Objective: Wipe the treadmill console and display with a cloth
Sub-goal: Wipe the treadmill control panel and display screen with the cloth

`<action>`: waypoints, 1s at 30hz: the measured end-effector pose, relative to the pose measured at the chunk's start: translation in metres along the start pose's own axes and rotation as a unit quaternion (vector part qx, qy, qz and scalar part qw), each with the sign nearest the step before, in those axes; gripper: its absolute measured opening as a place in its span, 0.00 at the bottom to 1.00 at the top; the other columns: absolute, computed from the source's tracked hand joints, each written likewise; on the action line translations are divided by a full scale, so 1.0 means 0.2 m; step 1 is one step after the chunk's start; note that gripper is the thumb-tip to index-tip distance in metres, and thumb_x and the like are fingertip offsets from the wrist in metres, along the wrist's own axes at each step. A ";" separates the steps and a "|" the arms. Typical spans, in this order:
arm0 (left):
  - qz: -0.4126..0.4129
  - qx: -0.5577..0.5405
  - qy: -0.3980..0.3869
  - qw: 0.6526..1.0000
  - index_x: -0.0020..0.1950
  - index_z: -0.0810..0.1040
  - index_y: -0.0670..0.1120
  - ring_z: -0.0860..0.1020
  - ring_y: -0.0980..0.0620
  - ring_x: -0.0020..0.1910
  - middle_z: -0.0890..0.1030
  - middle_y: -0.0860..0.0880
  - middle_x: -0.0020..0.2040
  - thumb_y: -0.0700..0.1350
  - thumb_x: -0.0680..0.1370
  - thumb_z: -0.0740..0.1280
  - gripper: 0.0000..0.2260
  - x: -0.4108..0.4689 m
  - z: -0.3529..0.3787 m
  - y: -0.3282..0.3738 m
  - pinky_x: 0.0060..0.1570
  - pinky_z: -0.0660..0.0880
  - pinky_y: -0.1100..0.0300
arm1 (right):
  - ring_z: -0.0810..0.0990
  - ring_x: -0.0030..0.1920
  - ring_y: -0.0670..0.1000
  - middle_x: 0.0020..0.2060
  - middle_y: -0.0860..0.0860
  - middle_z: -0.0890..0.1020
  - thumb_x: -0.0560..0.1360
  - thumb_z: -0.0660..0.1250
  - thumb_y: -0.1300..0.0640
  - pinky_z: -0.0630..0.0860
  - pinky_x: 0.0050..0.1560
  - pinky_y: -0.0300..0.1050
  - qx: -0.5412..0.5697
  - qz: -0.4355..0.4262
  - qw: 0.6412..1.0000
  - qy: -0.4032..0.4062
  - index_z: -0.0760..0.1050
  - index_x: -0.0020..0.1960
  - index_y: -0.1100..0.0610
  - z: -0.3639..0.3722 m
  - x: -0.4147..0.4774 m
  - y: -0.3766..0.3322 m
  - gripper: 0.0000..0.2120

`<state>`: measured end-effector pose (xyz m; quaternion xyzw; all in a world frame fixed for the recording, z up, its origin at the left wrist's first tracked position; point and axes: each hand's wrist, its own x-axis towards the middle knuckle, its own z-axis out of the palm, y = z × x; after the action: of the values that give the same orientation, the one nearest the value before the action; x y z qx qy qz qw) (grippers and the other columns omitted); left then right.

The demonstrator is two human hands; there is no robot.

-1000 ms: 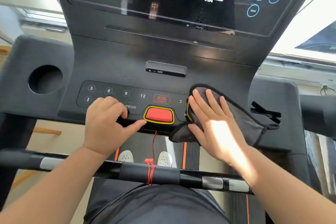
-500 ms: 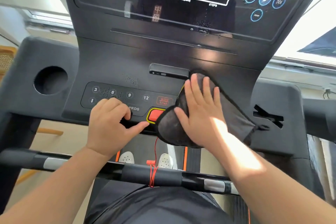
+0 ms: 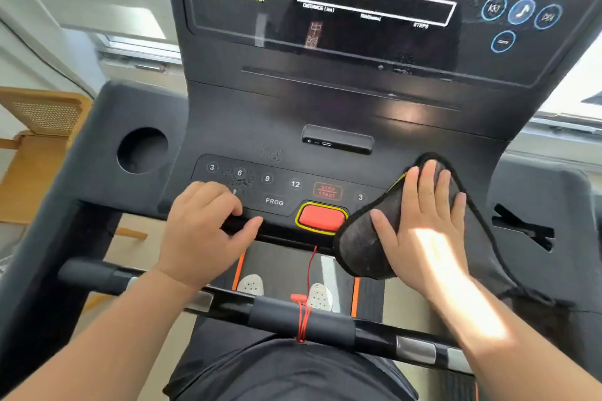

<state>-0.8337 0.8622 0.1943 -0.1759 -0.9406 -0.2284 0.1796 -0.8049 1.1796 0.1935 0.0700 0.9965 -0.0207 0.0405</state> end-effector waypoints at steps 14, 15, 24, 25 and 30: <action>-0.056 0.082 -0.178 0.979 0.71 0.72 0.38 0.74 0.39 0.65 0.76 0.41 0.67 0.75 0.63 0.66 0.50 0.05 -0.21 -0.52 0.68 0.70 0.43 | 0.44 0.83 0.64 0.83 0.64 0.47 0.77 0.39 0.27 0.48 0.79 0.69 -0.005 0.041 0.999 -0.030 0.46 0.83 0.64 0.00 0.03 -0.60 0.49; -0.053 0.075 -0.180 0.979 0.71 0.72 0.38 0.75 0.39 0.64 0.76 0.41 0.67 0.75 0.63 0.66 0.50 0.05 -0.21 -0.52 0.66 0.71 0.42 | 0.44 0.83 0.64 0.83 0.63 0.47 0.78 0.40 0.28 0.48 0.79 0.69 -0.008 0.041 0.999 -0.030 0.46 0.83 0.63 0.00 0.02 -0.64 0.48; -0.020 0.064 -0.198 0.978 0.71 0.72 0.37 0.77 0.39 0.60 0.78 0.41 0.64 0.74 0.64 0.63 0.49 0.07 -0.23 -0.55 0.60 0.75 0.44 | 0.46 0.82 0.65 0.82 0.65 0.48 0.78 0.43 0.28 0.47 0.80 0.67 -0.026 -0.014 0.999 -0.032 0.48 0.83 0.65 -0.02 0.08 -1.01 0.48; -0.016 0.058 -0.200 0.978 0.71 0.72 0.38 0.77 0.40 0.59 0.78 0.42 0.63 0.73 0.64 0.63 0.48 0.08 -0.23 -0.57 0.59 0.75 0.44 | 0.44 0.82 0.64 0.83 0.64 0.46 0.77 0.42 0.28 0.46 0.80 0.67 -0.022 -0.027 0.999 -0.034 0.46 0.83 0.64 -0.02 0.10 -1.06 0.49; -0.004 -0.008 -0.198 0.980 0.71 0.74 0.41 0.78 0.42 0.57 0.79 0.46 0.62 0.66 0.65 0.68 0.41 0.09 -0.25 -0.66 0.57 0.76 0.47 | 0.36 0.82 0.62 0.83 0.59 0.40 0.77 0.43 0.28 0.40 0.81 0.64 0.005 -0.115 0.993 -0.039 0.42 0.84 0.59 -0.01 0.18 -1.29 0.47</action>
<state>-0.8910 0.7324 0.1954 -0.2155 -0.9563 -0.1973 -0.0128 -0.8764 0.9295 0.2022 -0.0459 0.9955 -0.0331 0.0760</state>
